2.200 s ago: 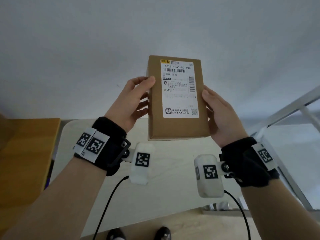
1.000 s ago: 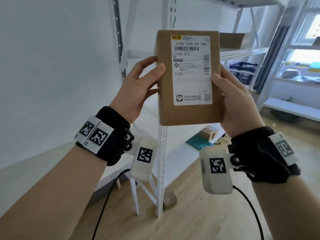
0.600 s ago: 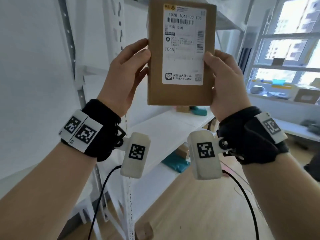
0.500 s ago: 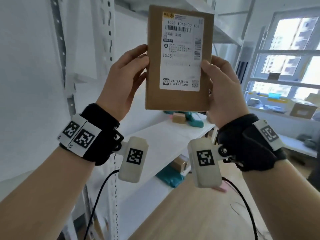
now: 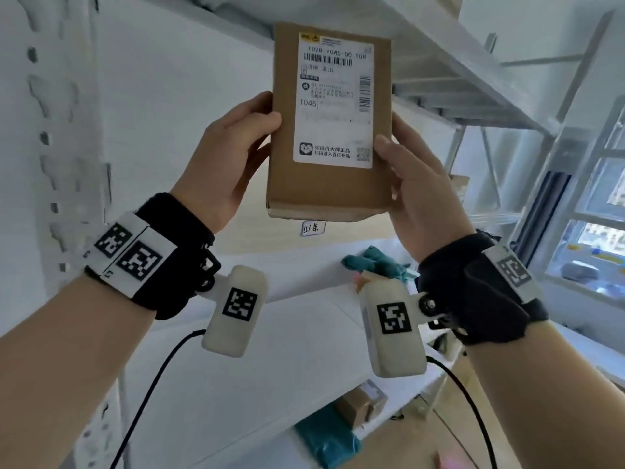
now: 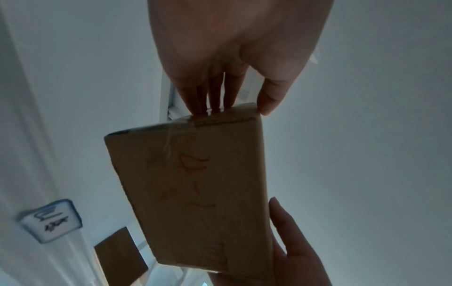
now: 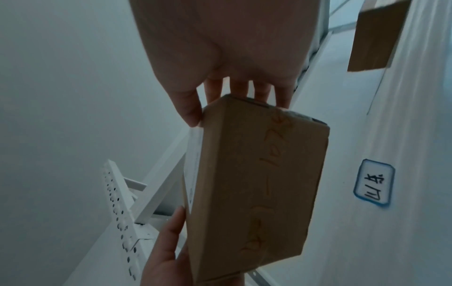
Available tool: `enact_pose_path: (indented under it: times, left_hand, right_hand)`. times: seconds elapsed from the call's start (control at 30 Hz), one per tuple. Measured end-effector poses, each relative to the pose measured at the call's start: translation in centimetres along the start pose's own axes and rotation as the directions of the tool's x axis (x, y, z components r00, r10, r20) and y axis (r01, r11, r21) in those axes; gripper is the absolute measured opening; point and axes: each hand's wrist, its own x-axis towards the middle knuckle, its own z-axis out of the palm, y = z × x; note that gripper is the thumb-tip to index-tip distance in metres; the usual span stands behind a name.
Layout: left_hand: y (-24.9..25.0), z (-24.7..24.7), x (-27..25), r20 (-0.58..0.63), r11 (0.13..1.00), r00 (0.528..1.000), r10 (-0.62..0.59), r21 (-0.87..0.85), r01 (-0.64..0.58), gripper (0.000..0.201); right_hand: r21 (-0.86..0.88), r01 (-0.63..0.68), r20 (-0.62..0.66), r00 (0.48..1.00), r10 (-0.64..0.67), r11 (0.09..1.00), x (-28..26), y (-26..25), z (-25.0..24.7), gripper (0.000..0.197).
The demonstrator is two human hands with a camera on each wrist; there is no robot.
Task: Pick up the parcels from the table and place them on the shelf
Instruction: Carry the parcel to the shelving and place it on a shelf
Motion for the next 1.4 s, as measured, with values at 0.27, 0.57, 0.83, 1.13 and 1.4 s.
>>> enact_pose_path:
  times: [0.27, 0.57, 0.83, 1.13, 1.4]
  left_hand:
    - [-3.8, 3.8, 3.8, -0.187, 0.966, 0.981, 0.043, 0.26, 0.007, 0.032]
    - [-6.5, 4.9, 8.0, -0.425, 0.876, 0.905, -0.033, 0.424, 0.231, 0.031]
    - [-8.2, 2.1, 10.7, -0.551, 0.794, 0.822, -0.14, 0.434, 0.426, 0.039]
    - [-9.0, -0.5, 12.5, -0.571, 0.784, 0.773, -0.277, 0.33, 0.525, 0.038]
    - [-9.7, -1.7, 13.2, -0.582, 0.804, 0.757, -0.295, 0.278, 0.527, 0.02]
  right_hand:
    - [0.031, -0.076, 0.277, 0.959, 0.065, 0.997, 7.7, 4.1, -5.5, 0.044]
    - [-0.027, -0.228, 0.409, 0.886, 0.219, 0.973, 15.1, 7.9, -5.8, 0.04]
    - [-0.121, -0.253, 0.381, 0.881, 0.281, 0.96, 17.8, 10.5, -2.6, 0.061]
    - [-0.279, -0.372, 0.338, 0.825, 0.453, 0.885, 19.5, 11.6, -1.5, 0.018]
    - [-0.316, -0.403, 0.266, 0.832, 0.488, 0.859, 20.0, 11.6, -0.4, 0.026]
